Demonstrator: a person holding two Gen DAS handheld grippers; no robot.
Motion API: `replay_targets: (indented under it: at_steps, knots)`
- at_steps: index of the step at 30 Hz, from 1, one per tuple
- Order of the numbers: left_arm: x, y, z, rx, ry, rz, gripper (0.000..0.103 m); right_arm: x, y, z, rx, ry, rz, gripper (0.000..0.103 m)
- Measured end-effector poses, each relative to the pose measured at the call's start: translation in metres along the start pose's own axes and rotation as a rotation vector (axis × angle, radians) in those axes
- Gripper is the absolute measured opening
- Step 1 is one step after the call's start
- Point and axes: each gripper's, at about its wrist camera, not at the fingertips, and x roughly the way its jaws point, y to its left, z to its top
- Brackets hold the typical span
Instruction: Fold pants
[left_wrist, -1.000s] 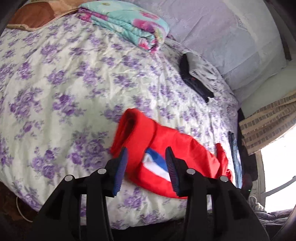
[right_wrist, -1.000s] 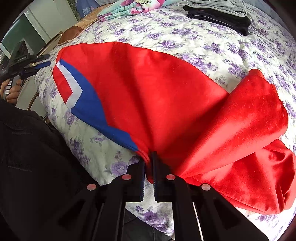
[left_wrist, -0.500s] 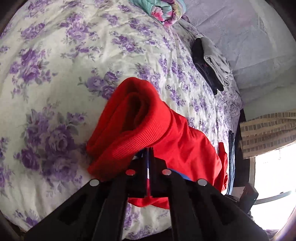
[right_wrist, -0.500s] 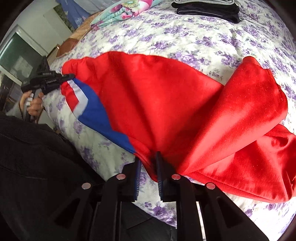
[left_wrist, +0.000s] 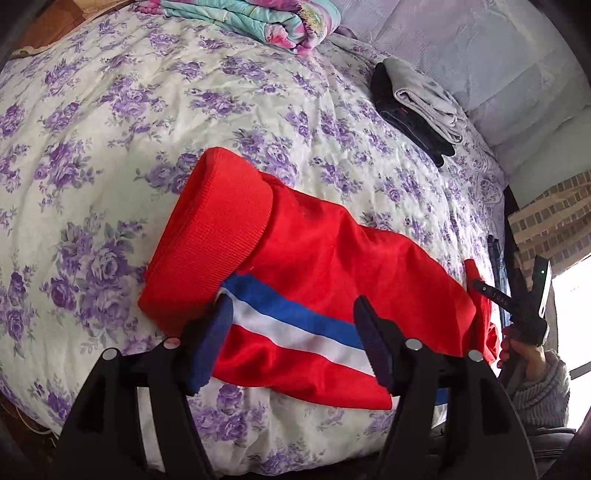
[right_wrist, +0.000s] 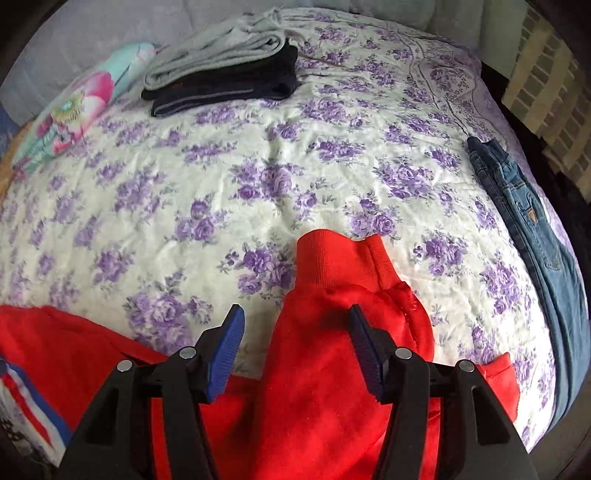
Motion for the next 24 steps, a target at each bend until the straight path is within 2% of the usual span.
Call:
replay_targets:
  at_steps: [2,4,5,6,7,8,9,11,14,16,17,18,19,21,24]
  knots:
    - [0.004,-0.008,-0.002,0.039,0.012,0.024,0.076,0.006,0.012,-0.010,-0.100,-0.001,-0.091,0.058]
    - [0.008,-0.013,-0.002,0.070,0.029,0.044,0.082,0.008,0.011,-0.018,-0.141,-0.016,-0.114,0.055]
    - [0.009,-0.015,-0.001,0.080,0.038,0.049,0.084,0.007,0.007,-0.021,-0.146,-0.024,-0.113,0.042]
    - [0.011,-0.016,0.000,0.086,0.046,0.051,0.086,0.004,0.000,-0.021,-0.130,-0.033,-0.086,0.028]
    - [0.012,-0.016,0.001,0.091,0.054,0.052,0.088,-0.002,-0.011,-0.021,-0.088,-0.051,-0.044,0.023]
    - [0.013,-0.017,0.002,0.095,0.061,0.052,0.089,-0.011,-0.027,-0.022,-0.019,-0.077,0.007,0.012]
    - [0.014,-0.018,0.002,0.101,0.068,0.053,0.090,-0.023,-0.043,-0.024,0.064,-0.113,0.066,0.008]
    - [0.016,-0.021,0.002,0.119,0.080,0.061,0.092,-0.048,-0.089,-0.039,0.296,-0.196,0.225,0.007]
    - [0.019,-0.025,0.002,0.149,0.096,0.078,0.095,-0.065,-0.164,-0.091,0.679,-0.284,0.432,0.007]
    - [0.021,-0.028,0.002,0.162,0.105,0.086,0.096,-0.062,-0.201,-0.137,0.881,-0.297,0.476,0.007]
    - [0.021,-0.028,0.002,0.165,0.110,0.087,0.096,-0.056,-0.213,-0.158,0.949,-0.273,0.489,0.014]
    - [0.021,-0.028,0.002,0.165,0.113,0.087,0.096,-0.049,-0.222,-0.180,1.019,-0.230,0.484,0.035]
    - [0.022,-0.029,0.003,0.164,0.117,0.086,0.097,-0.045,-0.227,-0.199,1.085,-0.200,0.458,0.049]
    - [0.023,-0.028,0.004,0.164,0.125,0.084,0.098,-0.045,-0.232,-0.223,1.161,-0.219,0.466,0.052]
    - [0.025,-0.030,0.006,0.167,0.136,0.089,0.098,-0.051,-0.226,-0.214,1.130,-0.279,0.526,0.052]
